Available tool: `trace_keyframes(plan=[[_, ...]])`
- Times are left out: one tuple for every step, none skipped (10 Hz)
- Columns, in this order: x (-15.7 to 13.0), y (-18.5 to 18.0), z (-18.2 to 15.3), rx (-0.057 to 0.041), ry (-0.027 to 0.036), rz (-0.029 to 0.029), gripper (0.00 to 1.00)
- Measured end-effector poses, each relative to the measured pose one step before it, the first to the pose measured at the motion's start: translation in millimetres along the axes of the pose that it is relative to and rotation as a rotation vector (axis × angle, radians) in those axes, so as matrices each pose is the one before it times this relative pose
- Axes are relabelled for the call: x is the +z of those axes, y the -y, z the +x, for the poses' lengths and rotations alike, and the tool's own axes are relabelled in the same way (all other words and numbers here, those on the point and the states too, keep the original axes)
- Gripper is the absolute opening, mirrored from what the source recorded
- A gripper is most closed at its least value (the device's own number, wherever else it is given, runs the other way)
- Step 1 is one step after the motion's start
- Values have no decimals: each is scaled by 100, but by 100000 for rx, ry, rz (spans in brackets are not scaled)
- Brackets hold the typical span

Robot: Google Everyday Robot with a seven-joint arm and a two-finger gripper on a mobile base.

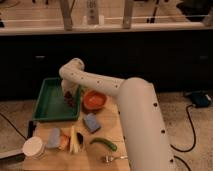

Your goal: Place grapes in tray

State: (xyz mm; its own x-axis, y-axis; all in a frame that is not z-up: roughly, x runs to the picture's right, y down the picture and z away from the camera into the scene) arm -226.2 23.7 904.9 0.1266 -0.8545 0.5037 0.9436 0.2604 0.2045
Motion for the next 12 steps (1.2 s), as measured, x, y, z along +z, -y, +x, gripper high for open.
trace_keyframes(plan=[[-24,32,65,-79,41,160,7],[26,-29,24,-43,100,25,7],[-43,12,79,-49,23,146,7],[-19,-63,58,-12,65,34,7],[22,-53,26,-40,89,73,7],[-29,-30,67,-23,26,152,7],[-25,-68,63,12,3,82,7],[14,-49,34,-134,128,126,7],[-37,-41,65,-66,35,141,7],[-30,-47,58,-104,46,104,7],[21,-31,29,-166,96,51,7],[-32,32,54,-182,-10,65,5]])
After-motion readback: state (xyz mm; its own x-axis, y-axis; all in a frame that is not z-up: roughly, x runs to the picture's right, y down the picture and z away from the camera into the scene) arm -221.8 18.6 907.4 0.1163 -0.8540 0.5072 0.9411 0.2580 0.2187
